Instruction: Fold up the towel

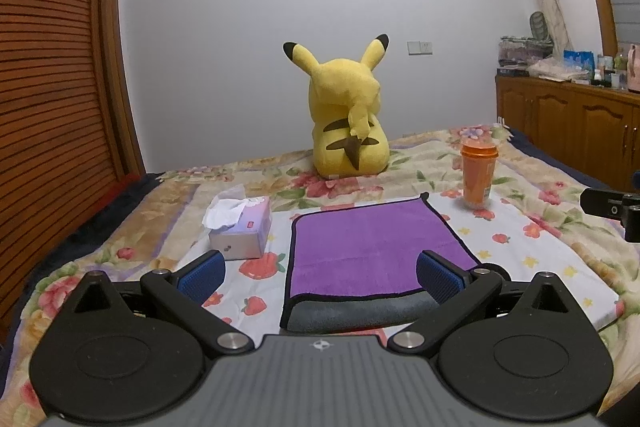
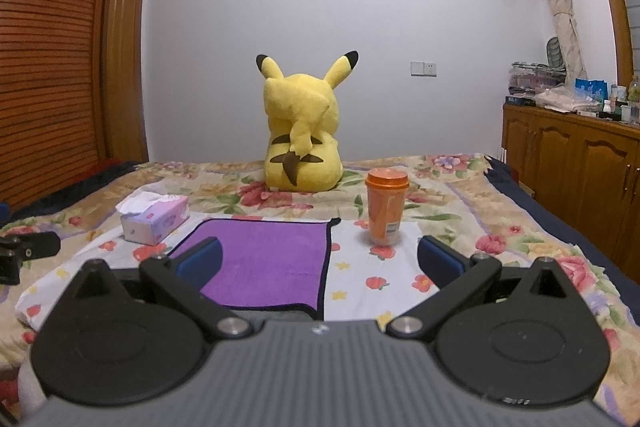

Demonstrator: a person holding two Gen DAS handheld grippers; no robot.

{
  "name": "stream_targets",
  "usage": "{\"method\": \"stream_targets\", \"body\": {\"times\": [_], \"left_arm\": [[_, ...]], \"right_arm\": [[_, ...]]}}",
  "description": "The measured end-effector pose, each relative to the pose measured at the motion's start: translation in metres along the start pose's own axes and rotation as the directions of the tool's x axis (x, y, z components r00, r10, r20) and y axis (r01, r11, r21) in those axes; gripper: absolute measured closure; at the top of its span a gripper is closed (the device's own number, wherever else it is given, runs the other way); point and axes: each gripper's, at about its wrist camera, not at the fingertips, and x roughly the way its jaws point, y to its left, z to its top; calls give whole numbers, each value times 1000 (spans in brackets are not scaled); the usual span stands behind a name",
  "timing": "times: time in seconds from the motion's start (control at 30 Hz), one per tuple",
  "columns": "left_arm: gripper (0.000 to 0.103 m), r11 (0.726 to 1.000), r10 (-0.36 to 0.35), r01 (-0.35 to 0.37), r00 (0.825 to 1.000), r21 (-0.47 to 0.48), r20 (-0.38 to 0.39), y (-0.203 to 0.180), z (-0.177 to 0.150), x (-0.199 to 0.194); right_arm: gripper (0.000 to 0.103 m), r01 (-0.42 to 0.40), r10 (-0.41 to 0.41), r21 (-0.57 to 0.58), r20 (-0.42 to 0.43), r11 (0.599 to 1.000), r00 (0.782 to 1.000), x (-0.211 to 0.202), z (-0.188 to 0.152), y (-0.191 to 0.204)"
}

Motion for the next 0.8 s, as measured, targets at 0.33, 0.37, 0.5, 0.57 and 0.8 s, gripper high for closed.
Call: {"method": "stream_targets", "body": {"times": [0.33,0.37,0.5,0.57,0.8], "left_arm": [[0,1000,-5,5,999,3,-52,4,0,18],[0,1000,-7,7,998,7,-58,3,0,21],[0,1000,-9,11,997,23,-81,3,1,34],[0,1000,-12,15,996,27,-92,5,2,41],[0,999,-19,24,991,33,-131,9,3,64]], "right_arm": [[0,-11,10,-10,-32,1000,999,17,-2,6],[0,-12,12,-11,-35,1000,999,19,-2,7],[0,-17,17,-9,-48,1000,999,27,-2,6],[0,-18,17,-7,-59,1000,998,32,-2,6],[0,-27,26,-13,-90,1000,996,48,-3,9]]}}
